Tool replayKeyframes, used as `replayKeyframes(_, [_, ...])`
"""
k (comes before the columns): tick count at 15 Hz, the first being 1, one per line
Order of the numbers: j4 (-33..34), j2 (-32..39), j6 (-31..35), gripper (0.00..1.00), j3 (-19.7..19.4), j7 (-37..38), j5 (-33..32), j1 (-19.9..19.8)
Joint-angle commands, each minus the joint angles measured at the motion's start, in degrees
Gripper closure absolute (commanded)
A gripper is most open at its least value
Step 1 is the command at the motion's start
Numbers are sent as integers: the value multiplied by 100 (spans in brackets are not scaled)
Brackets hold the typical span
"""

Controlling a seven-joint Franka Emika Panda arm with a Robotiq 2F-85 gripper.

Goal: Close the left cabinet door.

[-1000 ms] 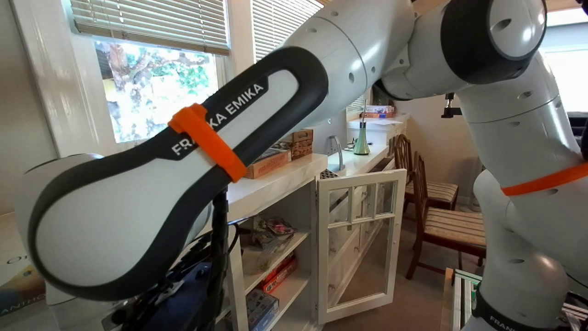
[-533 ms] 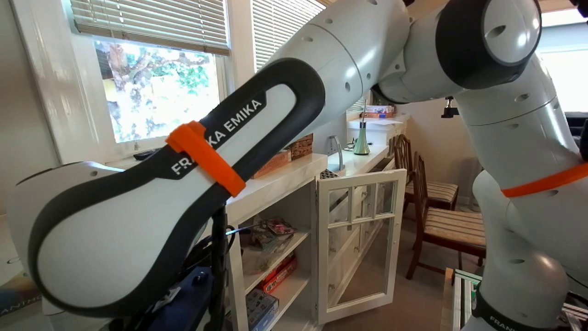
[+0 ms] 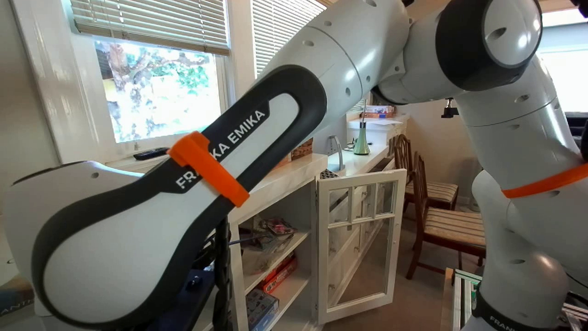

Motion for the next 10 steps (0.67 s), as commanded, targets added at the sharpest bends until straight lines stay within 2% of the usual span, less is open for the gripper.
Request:
replayKeyframes(1, [102,127,134,0,-119,217,-270,135])
replayKeyframes(10, [49,100,192,0,-333,482,-797,246])
